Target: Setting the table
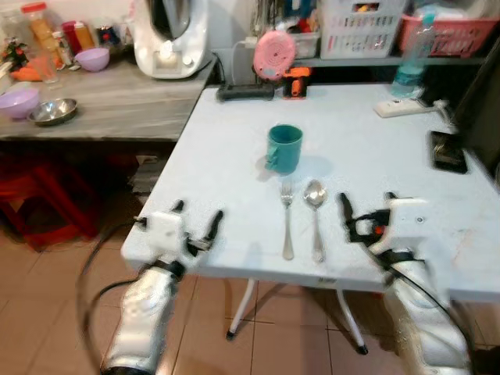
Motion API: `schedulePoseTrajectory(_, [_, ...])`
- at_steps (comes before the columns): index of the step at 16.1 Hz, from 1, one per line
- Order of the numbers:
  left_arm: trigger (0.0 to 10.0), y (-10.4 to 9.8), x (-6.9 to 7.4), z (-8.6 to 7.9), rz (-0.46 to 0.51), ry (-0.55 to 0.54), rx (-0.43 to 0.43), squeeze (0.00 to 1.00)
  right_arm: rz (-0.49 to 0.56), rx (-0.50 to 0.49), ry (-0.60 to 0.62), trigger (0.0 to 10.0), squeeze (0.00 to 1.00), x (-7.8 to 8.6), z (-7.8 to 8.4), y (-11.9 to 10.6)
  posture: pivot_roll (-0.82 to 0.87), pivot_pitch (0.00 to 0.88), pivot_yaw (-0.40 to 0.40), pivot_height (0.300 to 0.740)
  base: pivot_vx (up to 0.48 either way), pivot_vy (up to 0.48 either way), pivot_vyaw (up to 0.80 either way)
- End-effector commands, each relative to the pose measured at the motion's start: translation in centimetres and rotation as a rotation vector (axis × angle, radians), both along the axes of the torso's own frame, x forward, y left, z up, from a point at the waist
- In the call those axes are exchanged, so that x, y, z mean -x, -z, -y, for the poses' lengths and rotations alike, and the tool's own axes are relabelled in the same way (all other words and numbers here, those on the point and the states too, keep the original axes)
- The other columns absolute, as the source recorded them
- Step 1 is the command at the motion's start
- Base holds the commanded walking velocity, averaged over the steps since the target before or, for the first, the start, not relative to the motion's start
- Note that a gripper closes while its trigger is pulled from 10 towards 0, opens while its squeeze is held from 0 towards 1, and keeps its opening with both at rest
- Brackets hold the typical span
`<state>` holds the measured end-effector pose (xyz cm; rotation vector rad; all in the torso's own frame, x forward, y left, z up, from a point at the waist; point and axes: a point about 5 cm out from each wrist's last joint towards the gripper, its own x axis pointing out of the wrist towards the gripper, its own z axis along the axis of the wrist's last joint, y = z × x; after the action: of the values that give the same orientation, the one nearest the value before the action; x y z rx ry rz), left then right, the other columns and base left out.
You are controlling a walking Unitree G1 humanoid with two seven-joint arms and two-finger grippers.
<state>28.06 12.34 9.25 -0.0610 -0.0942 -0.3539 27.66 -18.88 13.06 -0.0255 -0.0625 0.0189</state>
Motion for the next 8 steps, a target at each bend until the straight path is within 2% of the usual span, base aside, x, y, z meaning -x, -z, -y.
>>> schedulePoseTrajectory(1, [10.0, 0.3, 0.36, -1.37, -0.005, -0.029, -0.026, 0.0, 0.012, -0.014, -0.025, 10.0, 0.0, -0.16, -0.91, -0.28, -0.09, 0.0, 0.057, 0.74, 0.0, 0.0, 0.73])
schedulePoseTrajectory(3, [10.0, 0.41, 0.56, -1.57, -0.01, -0.019, -0.03, 0.0, 0.012, -0.018, -0.024, 10.0, 0.0, -0.14, -0.97, -0.31, -0.08, 0.0, 0.057, 0.74, 0.0, 0.0, 0.51])
schedulePoseTrajectory(8, [10.0, 0.43, 0.64, -1.65, -0.011, 0.003, -0.032, 0.0, -0.004, -0.028, 0.003, 10.0, 0.0, -0.16, -0.74, -0.03, -0.08, 0.0, 0.061, 0.74, 0.0, 0.0, 0.0])
